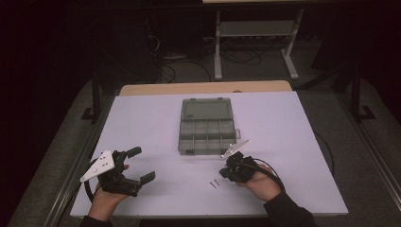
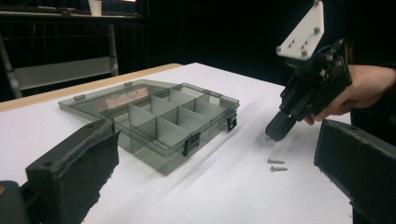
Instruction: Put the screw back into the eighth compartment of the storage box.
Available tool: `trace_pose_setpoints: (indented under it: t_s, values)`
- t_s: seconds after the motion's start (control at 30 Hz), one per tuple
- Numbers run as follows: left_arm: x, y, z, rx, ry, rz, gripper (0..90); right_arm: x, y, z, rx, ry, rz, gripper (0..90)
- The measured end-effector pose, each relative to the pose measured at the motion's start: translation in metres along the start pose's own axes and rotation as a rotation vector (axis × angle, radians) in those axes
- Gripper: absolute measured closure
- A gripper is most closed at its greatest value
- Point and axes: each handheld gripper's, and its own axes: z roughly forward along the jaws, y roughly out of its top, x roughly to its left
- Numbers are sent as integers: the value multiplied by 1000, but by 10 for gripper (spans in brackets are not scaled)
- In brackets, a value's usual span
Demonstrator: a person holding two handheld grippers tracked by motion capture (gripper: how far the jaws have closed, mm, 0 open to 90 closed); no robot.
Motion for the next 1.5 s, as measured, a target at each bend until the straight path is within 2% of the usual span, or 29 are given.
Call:
trace_pose_setpoints:
  t_s: [0.37, 0.63, 0.97, 1.17, 1.37, 1.5]
  values:
    - [-1, 0, 2, -1, -11, -1, 0, -8, 2, -24, -48, -6, 12, 874]
    - [-1, 0, 4, -11, -19, -10, 0, -12, 8, -32, -63, -8, 9, 875]
    - [0, 0, 6, -17, -26, -5, 0, -22, 19, -43, -91, -40, 6, 875]
    - [1, 0, 8, -12, -33, 4, 0, -29, 27, -46, -103, -48, 7, 875]
    - [2, 0, 11, -11, -42, -4, 0, -37, 34, -51, -121, -53, 21, 874]
    - [2, 0, 14, -8, -50, 7, 0, -43, 40, -54, -134, -65, 23, 874]
